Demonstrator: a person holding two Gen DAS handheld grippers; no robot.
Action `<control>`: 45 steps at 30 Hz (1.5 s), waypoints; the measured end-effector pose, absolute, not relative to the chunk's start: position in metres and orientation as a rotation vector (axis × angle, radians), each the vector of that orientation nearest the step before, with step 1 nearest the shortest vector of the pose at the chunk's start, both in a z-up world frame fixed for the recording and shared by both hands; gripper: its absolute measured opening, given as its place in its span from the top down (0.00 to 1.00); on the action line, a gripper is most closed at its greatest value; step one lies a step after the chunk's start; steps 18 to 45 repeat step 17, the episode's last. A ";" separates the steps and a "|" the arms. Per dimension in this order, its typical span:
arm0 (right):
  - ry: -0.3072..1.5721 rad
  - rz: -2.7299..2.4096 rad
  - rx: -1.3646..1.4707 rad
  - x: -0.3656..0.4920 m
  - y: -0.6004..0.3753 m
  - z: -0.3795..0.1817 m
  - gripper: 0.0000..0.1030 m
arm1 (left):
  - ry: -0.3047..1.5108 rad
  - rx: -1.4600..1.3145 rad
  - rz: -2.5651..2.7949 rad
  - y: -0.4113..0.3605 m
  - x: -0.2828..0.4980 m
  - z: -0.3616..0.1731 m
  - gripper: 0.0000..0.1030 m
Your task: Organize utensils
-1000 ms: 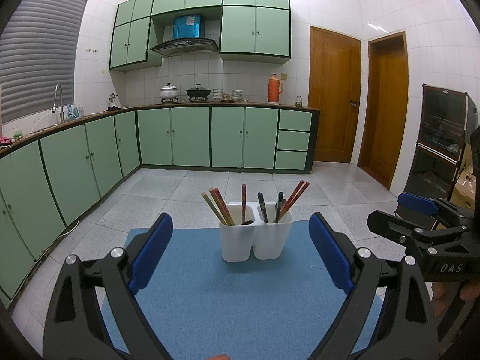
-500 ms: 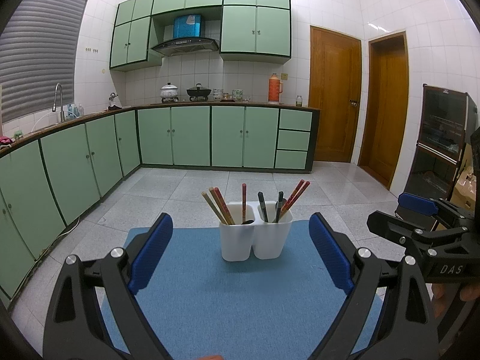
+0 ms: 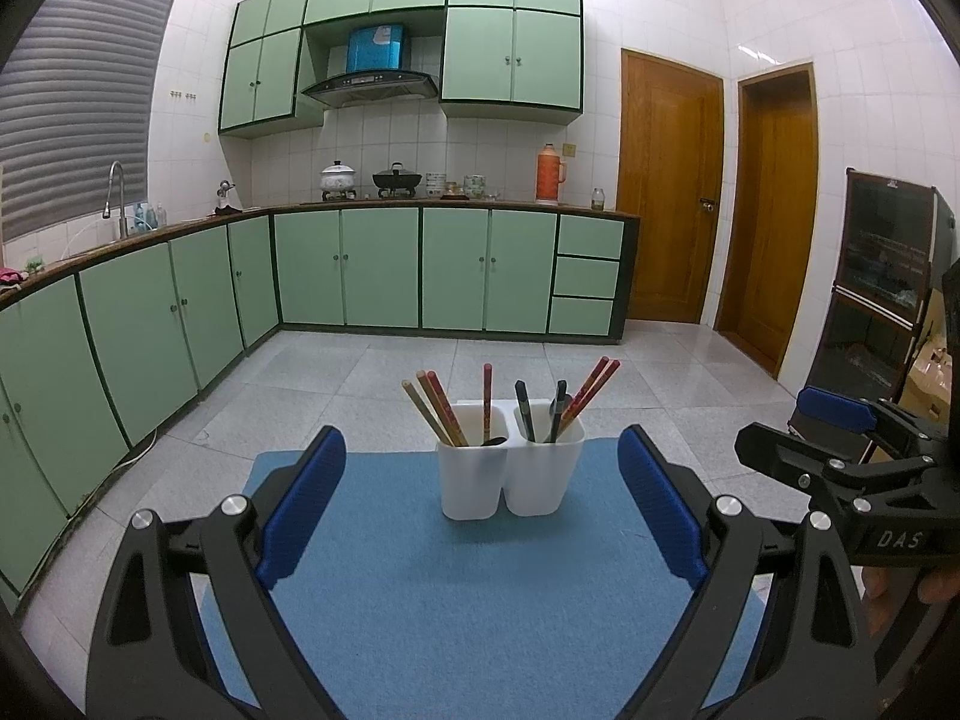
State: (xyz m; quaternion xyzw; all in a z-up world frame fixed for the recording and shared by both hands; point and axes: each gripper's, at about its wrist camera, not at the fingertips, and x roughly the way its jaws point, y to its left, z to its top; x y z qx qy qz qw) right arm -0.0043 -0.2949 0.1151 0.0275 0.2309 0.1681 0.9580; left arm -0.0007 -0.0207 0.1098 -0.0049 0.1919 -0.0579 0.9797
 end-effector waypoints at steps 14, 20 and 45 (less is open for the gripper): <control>0.472 0.338 0.055 -0.005 -0.298 0.115 0.06 | 0.392 -0.019 -0.115 -0.020 0.000 0.107 0.13; 0.472 0.338 0.055 -0.004 -0.298 0.115 0.06 | 0.393 -0.017 -0.115 -0.021 0.000 0.106 0.13; 0.472 0.338 0.055 -0.004 -0.298 0.115 0.06 | 0.393 -0.017 -0.115 -0.021 0.000 0.106 0.13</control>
